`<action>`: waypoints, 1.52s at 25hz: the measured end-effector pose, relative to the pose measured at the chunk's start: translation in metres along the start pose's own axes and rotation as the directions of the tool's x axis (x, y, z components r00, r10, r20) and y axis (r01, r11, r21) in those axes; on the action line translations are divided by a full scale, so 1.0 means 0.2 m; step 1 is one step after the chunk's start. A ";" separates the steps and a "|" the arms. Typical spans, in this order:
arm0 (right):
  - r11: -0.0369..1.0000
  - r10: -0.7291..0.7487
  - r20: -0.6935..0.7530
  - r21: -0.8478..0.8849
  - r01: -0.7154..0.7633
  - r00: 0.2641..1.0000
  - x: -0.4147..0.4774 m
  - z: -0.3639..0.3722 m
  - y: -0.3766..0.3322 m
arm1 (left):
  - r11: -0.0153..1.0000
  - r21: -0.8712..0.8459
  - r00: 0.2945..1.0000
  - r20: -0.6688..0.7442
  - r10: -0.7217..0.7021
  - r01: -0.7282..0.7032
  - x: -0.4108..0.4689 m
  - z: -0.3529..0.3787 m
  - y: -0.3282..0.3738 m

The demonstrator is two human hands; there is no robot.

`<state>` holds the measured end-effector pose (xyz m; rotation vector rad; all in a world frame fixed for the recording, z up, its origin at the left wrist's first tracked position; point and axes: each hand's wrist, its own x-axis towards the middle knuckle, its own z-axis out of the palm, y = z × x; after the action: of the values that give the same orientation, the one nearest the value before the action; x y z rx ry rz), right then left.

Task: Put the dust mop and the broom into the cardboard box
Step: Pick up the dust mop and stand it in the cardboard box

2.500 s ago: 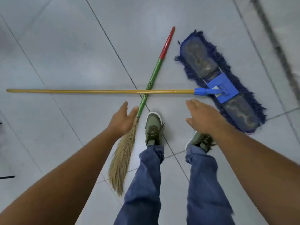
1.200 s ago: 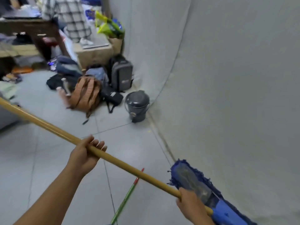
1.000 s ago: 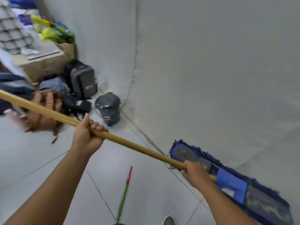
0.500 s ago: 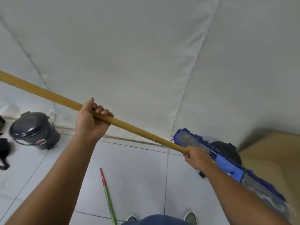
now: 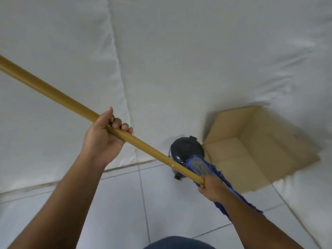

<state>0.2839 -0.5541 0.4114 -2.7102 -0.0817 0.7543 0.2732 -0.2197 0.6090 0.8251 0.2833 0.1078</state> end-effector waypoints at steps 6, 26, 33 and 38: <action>0.952 0.203 -0.063 0.248 -0.182 0.977 -0.17 -0.18 0.83 | 0.978 0.196 0.945 0.301 -0.126 0.068 -0.05 0.86 -0.62; 0.837 0.494 -0.160 0.355 -0.417 0.855 0.08 -0.94 1.98 | 0.787 0.449 0.512 0.835 -0.201 -0.423 0.45 2.43 -1.54; 0.714 0.575 -0.200 0.596 -0.367 0.794 0.63 -1.41 2.35 | 0.615 0.557 0.524 0.811 -0.259 -0.558 0.85 3.00 -2.23; 0.680 0.569 -0.101 0.616 -0.399 0.816 0.96 -1.63 2.58 | 0.523 0.663 0.526 0.746 -0.408 -0.536 1.07 3.28 -2.55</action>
<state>0.5999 -1.1100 0.4122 -2.2057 0.8497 0.3992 0.6604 -0.9860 0.6116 1.8206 -0.7926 -0.4365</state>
